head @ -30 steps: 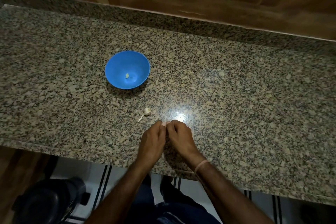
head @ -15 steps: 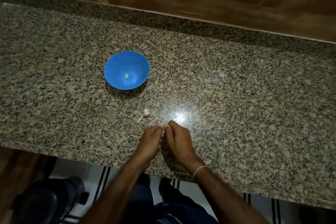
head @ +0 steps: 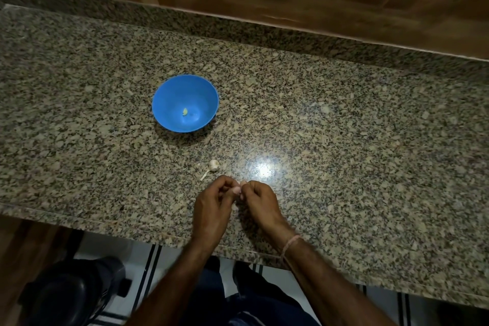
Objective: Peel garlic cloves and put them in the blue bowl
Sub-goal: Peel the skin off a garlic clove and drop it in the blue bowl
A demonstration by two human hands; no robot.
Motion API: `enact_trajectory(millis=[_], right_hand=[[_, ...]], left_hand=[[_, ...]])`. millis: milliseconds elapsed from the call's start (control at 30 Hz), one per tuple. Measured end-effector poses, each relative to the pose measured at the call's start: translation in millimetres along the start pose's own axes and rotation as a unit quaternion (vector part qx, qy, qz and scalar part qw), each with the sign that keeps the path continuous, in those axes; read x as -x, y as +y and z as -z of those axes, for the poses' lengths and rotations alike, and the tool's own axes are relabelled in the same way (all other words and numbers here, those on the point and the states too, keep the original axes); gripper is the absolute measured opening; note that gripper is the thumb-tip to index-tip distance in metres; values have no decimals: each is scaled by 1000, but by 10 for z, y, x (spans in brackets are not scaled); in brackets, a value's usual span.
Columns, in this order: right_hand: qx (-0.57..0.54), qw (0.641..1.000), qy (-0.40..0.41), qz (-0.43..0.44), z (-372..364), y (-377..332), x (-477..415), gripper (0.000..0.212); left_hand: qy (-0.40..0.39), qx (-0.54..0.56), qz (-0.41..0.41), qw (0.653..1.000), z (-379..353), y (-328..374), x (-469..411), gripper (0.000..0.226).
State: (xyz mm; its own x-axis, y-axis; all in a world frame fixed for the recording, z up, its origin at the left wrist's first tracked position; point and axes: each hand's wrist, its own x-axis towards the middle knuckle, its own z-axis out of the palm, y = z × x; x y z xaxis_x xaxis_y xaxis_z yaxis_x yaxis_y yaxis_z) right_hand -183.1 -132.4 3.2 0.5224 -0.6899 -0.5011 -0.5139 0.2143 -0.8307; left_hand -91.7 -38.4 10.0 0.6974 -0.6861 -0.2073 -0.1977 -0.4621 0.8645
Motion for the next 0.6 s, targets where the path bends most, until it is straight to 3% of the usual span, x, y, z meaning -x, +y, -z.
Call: enact_trajectory(millis=[133, 333, 400, 500, 533, 600], right_hand=[[-21, 1000, -3, -10, 24, 15, -3, 35], [-20, 999, 10, -48, -9, 69, -30, 38], [-12, 999, 15, -44, -5, 81, -26, 39], [85, 993, 57, 56, -17, 88, -6, 42], [118, 986, 70, 96, -26, 94, -7, 42], [174, 970, 89, 147, -37, 123, -9, 40]], left_hand=[[3, -60, -5, 998, 29, 10, -27, 7], [20, -205, -134, 969, 47, 32, -17, 7], [12, -222, -144, 964, 60, 46, -20, 7], [-21, -128, -33, 991, 25, 12, -44, 8], [-47, -50, 30, 997, 10, -17, -72, 10], [-90, 127, 154, 976, -3, -22, -116, 15]])
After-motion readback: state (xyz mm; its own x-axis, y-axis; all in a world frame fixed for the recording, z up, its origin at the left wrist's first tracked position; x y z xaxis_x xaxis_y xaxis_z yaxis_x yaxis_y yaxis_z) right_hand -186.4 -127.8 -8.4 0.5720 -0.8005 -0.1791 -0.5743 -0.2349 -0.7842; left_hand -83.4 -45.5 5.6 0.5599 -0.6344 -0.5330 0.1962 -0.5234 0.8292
